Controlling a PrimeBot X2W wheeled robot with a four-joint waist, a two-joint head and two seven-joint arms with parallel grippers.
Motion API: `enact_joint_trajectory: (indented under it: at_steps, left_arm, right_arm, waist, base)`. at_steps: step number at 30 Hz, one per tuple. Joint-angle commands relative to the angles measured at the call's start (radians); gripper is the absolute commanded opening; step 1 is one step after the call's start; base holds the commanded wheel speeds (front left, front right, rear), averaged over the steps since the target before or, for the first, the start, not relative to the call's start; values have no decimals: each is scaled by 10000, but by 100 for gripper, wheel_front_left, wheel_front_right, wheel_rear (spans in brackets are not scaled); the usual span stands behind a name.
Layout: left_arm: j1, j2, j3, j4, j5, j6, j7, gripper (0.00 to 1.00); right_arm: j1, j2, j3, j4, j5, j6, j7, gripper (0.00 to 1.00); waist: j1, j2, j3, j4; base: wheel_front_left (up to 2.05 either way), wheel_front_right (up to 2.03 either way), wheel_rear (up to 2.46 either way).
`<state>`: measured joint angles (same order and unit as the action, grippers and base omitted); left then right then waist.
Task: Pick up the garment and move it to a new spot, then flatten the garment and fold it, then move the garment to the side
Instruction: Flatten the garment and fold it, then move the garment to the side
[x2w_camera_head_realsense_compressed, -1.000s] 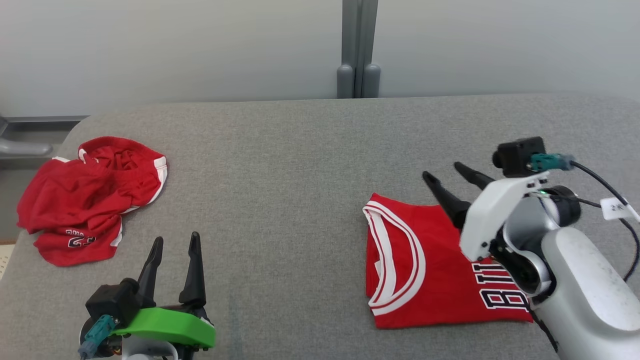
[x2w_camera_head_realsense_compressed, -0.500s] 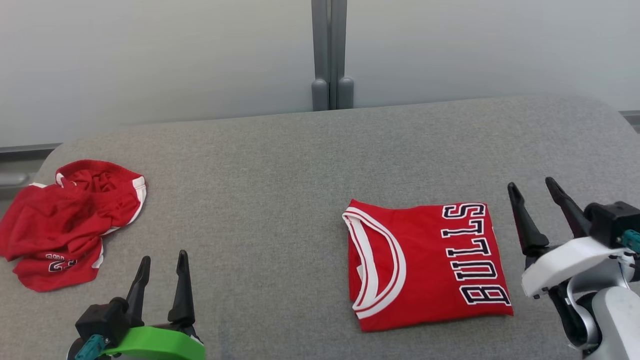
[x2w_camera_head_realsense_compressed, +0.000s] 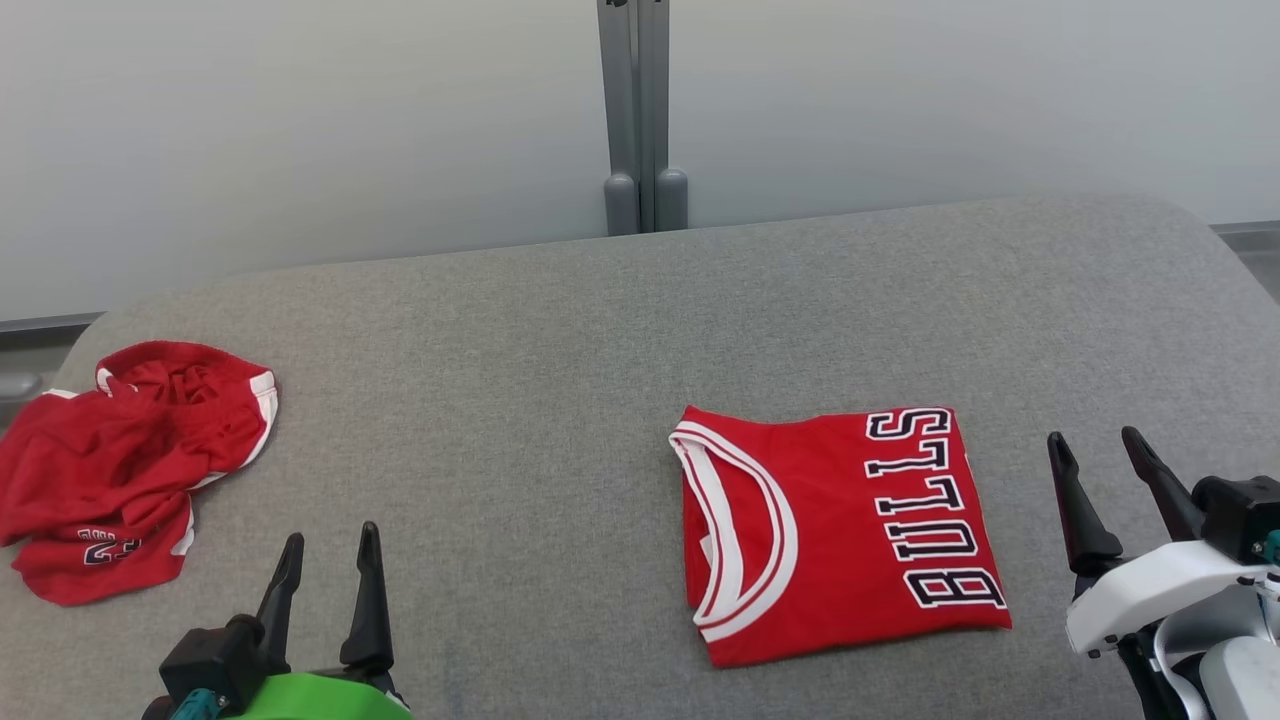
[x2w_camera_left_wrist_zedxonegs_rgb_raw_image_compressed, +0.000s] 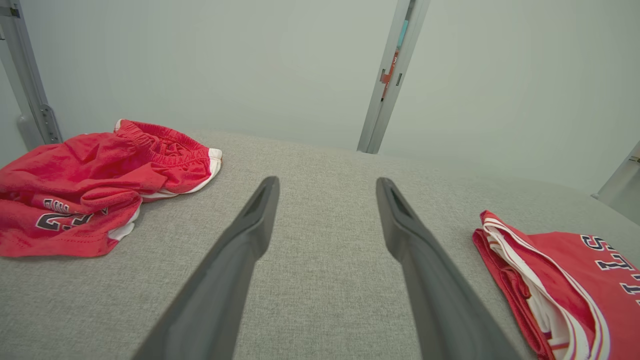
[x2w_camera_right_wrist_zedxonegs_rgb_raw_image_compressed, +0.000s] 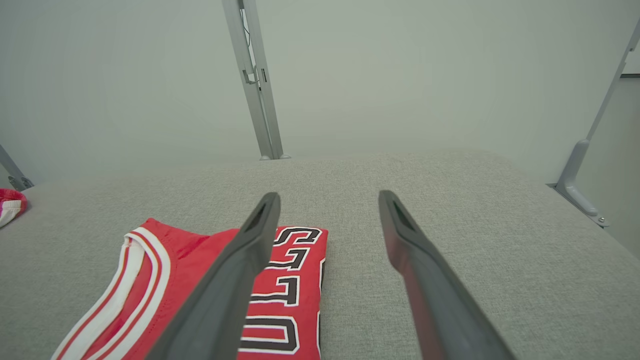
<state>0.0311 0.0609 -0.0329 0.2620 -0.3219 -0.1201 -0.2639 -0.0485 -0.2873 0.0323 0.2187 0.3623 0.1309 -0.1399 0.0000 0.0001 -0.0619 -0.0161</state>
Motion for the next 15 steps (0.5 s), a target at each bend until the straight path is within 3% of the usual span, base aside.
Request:
enact_joint_trajectory:
  at_steps: [1, 15]
  left_arm:
    - [145, 12, 51, -103, 20, 71, -3, 100]
    - [146, 14, 18, -360, 466, 194, -1, 100]
  right_arm:
    - [119, 26, 17, 16, -28, -3, -58, 100]
    - [157, -8, 95, -104, -244, -3, 118, 100]
  waist:
    - [0, -1, 1, -10]
    - [0, -1, 14, 78]
  base:
    - [0, 0, 0]
    - [0, 0, 0]
